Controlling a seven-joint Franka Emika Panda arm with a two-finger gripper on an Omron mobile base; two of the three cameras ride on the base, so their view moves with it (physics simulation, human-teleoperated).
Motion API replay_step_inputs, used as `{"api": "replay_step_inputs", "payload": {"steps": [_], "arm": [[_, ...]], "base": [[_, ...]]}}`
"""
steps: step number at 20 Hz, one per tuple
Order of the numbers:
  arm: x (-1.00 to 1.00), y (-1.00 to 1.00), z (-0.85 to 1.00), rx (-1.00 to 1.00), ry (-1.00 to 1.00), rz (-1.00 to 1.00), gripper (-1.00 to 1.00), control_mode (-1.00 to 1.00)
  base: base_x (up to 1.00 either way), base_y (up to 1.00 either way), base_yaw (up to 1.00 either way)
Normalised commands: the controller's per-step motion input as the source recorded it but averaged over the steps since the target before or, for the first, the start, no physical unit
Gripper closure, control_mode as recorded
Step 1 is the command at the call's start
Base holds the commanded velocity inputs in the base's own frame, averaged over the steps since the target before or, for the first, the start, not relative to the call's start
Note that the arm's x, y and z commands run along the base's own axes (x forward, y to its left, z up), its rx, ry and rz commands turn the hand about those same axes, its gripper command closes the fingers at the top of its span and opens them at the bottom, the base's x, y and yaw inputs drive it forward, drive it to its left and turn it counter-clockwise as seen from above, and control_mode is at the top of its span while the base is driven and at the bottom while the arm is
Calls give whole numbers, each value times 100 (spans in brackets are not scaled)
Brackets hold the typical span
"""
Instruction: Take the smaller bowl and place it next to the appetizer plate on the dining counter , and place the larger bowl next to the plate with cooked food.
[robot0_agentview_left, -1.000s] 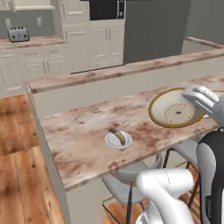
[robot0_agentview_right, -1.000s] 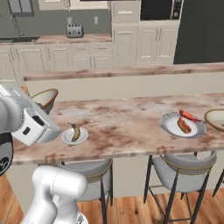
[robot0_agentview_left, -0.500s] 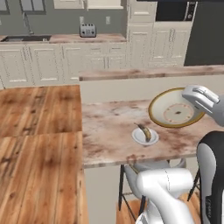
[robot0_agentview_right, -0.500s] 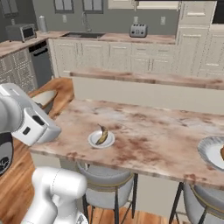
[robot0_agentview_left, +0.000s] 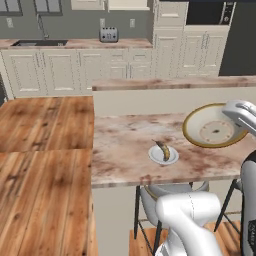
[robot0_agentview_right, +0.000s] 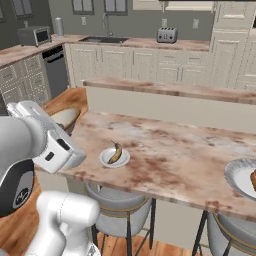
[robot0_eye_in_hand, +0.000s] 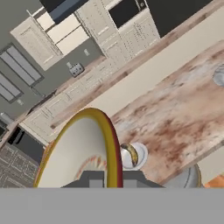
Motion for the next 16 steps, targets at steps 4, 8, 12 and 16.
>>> {"api": "replay_step_inputs", "payload": {"steps": [4, 8, 12, 16], "arm": [[9, -79, -31, 0, 13, -8, 100, -100], [27, -93, -23, 1, 33, -12, 100, -100], [40, -99, -30, 8, 29, -10, 100, -100], [54, -70, -37, 13, 20, -1, 100, -100]], "base": [[0, 0, 0], [0, 0, 0], [0, 0, 0], [0, 0, 0]]}}
